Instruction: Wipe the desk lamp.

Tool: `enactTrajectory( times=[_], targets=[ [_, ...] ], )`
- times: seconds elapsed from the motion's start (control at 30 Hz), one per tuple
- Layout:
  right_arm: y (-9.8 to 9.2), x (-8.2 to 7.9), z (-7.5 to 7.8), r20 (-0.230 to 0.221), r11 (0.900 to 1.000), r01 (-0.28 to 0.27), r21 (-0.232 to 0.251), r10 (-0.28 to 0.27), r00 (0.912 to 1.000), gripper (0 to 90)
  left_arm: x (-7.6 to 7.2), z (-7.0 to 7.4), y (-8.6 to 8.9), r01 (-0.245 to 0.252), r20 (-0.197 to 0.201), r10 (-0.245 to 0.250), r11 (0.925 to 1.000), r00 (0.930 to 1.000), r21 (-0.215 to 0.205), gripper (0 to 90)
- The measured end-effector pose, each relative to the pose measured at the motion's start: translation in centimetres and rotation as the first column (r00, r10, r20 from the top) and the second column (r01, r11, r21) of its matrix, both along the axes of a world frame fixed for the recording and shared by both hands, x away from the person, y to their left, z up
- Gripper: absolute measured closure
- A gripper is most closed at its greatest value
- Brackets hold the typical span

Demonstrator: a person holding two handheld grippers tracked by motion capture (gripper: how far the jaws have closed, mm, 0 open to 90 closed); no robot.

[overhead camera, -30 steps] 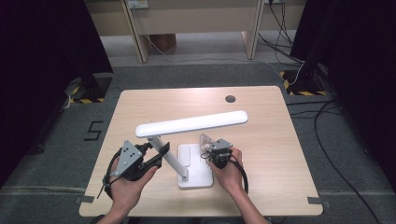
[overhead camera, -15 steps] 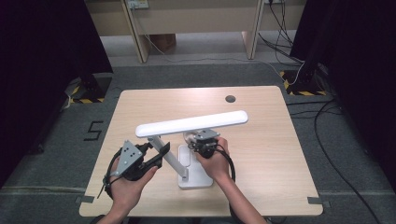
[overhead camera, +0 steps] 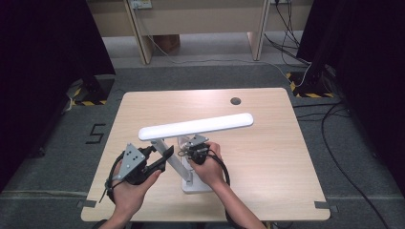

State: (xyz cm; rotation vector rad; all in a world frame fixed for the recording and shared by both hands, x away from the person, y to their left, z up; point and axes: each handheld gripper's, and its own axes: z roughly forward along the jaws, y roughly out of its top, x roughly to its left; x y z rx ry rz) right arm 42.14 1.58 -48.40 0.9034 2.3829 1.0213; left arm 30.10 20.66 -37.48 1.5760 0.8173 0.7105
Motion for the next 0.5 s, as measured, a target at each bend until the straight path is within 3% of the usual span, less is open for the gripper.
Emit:
enactTrajectory(
  times=[0.23,0.37,0.5],
  targets=[
    [-2.3,0.2,-0.1,0.006,0.997,0.068,-0.027,-0.068,0.9977,77.5,0.0,0.0,0.0,0.0,0.0,0.0,1.0,1.0,0.0,56.5],
    [-3.6,0.3,-0.3,-0.013,0.992,0.122,-0.02,-0.122,0.9924,77.6,0.0,0.0,0.0,0.0,-0.001,0.0,1.0,1.0,0.0,56.6],
    [-4.7,0.4,-0.3,0.0,0.989,0.146,-0.035,-0.146,0.9892,77.6,0.0,0.0,0.0,-0.001,-0.001,0.001,1.0,1.0,0.002,56.6]
  ],
)
